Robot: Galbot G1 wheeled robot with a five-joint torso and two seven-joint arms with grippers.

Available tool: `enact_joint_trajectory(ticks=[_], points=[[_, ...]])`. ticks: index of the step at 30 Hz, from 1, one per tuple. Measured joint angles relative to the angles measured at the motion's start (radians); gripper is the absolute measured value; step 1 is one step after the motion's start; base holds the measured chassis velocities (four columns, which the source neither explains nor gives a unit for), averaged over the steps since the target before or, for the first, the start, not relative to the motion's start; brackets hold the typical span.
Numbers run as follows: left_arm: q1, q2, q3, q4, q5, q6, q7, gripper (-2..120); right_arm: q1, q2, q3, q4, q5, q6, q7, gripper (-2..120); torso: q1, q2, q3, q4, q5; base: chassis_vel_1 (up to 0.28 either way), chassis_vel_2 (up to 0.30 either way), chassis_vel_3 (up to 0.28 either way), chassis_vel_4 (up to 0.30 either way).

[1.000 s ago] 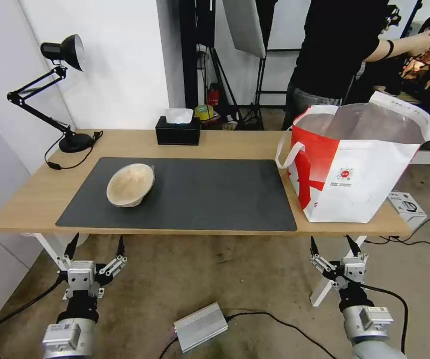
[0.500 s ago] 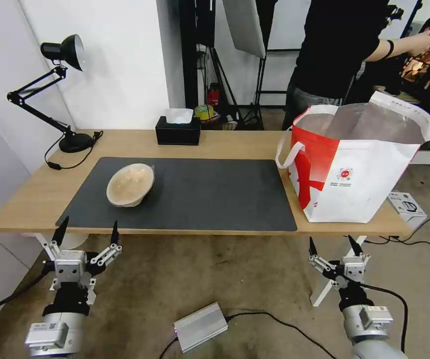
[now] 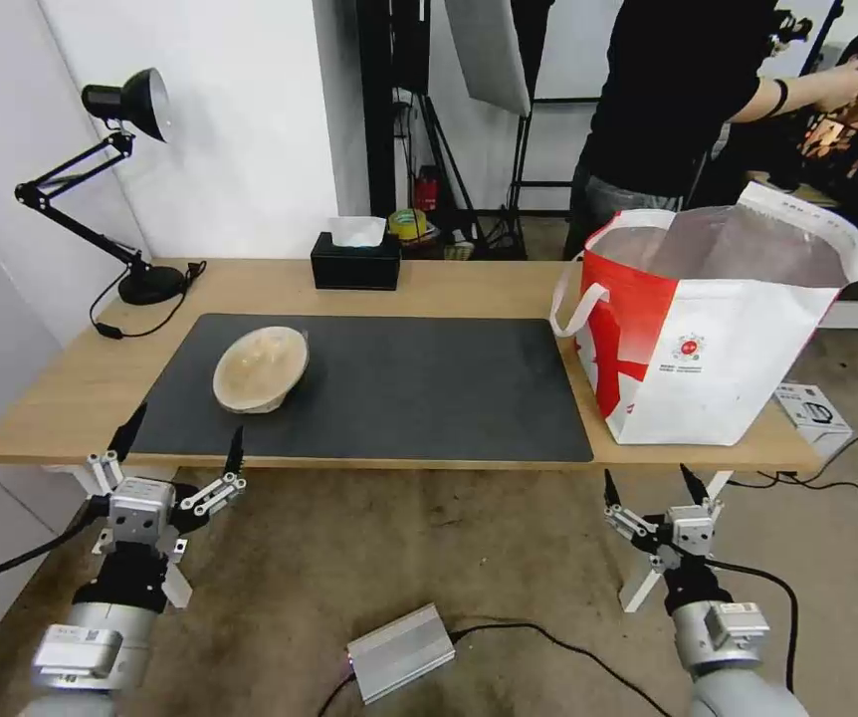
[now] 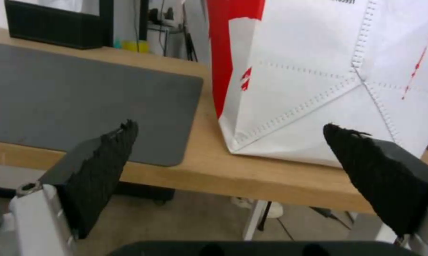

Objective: Pick up the trash from the table and place it into the takeout bag.

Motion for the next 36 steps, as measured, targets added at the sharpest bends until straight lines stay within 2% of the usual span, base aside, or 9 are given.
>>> enact_joint_trajectory(ticks=[1, 3, 5, 6, 9, 11, 13, 17, 36], points=[[-0.007, 0.030, 0.003, 0.016, 0.000, -0.010, 0.004, 100, 0.000, 0.000, -0.001, 0.000, 0.000, -0.001, 0.000, 100, 0.000, 0.000, 0.000, 0.0002, 0.0001, 0.000, 0.000, 0.000, 0.000], [-0.013, 0.046, 0.004, 0.024, 0.000, -0.018, 0.007, 100, 0.001, -0.001, -0.001, 0.000, 0.000, -0.001, 0.000, 100, 0.000, 0.000, 0.000, 0.0002, -0.0001, 0.000, 0.000, 0.000, 0.000], [-0.044, 0.106, 0.010, 0.063, 0.004, -0.042, 0.032, 100, 0.001, -0.001, -0.001, 0.000, 0.000, -0.003, 0.000, 100, 0.000, 0.000, 0.000, 0.0001, 0.0000, 0.000, 0.000, 0.000, 0.000], [-0.044, 0.106, 0.010, 0.063, 0.004, -0.042, 0.032, 100, 0.001, -0.001, -0.001, 0.000, 0.000, -0.003, 0.000, 100, 0.000, 0.000, 0.000, 0.0001, 0.0000, 0.000, 0.000, 0.000, 0.000], [-0.087, 0.178, 0.023, 0.120, 0.012, -0.062, 0.060, 100, 0.001, -0.001, -0.002, 0.001, 0.000, -0.004, 0.000, 100, 0.000, 0.000, 0.000, 0.0001, 0.0000, 0.000, 0.000, 0.000, 0.000], [-0.092, 0.189, 0.025, 0.128, 0.013, -0.063, 0.063, 100, 0.001, -0.001, -0.002, 0.001, 0.000, -0.004, 0.000, 100, 0.000, 0.000, 0.000, 0.0001, 0.0001, 0.000, 0.000, 0.000, 0.000], [-0.121, 0.245, 0.035, 0.170, 0.017, -0.071, 0.075, 100, 0.001, -0.001, -0.003, 0.001, 0.000, -0.005, 0.000, 100, 0.000, 0.000, 0.000, 0.0001, 0.0000, 0.000, 0.000, 0.000, 0.000], [-0.154, 0.295, 0.040, 0.208, 0.027, -0.082, 0.090, 100, 0.001, 0.001, -0.004, 0.001, -0.001, -0.006, 0.000, 100, 0.000, 0.000, 0.000, 0.0001, 0.0001, 0.000, 0.000, 0.000, 0.000], [-0.223, 0.389, 0.060, 0.329, 0.019, -0.086, 0.089, 100, 0.009, -0.003, -0.004, -0.012, -0.003, -0.007, 0.000, 100, 0.000, 0.000, 0.000, 0.0001, 0.0002, 0.000, 0.000, 0.000, 0.000]])
